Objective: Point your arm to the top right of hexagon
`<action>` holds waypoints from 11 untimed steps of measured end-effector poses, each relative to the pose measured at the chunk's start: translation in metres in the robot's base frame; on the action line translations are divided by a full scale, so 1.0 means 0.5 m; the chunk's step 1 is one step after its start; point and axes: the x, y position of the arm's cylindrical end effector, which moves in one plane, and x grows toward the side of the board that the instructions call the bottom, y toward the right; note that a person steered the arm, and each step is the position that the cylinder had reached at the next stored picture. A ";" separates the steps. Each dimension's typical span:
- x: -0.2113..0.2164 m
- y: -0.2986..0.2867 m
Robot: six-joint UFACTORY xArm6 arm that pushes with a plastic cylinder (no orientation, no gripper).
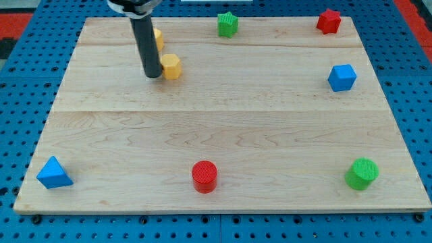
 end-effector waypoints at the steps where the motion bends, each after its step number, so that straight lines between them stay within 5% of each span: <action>1: -0.005 0.059; 5: 0.100 0.174; 6: 0.057 0.378; 8: -0.140 0.601; 9: -0.259 0.563; 10: -0.323 0.383; 11: -0.317 0.328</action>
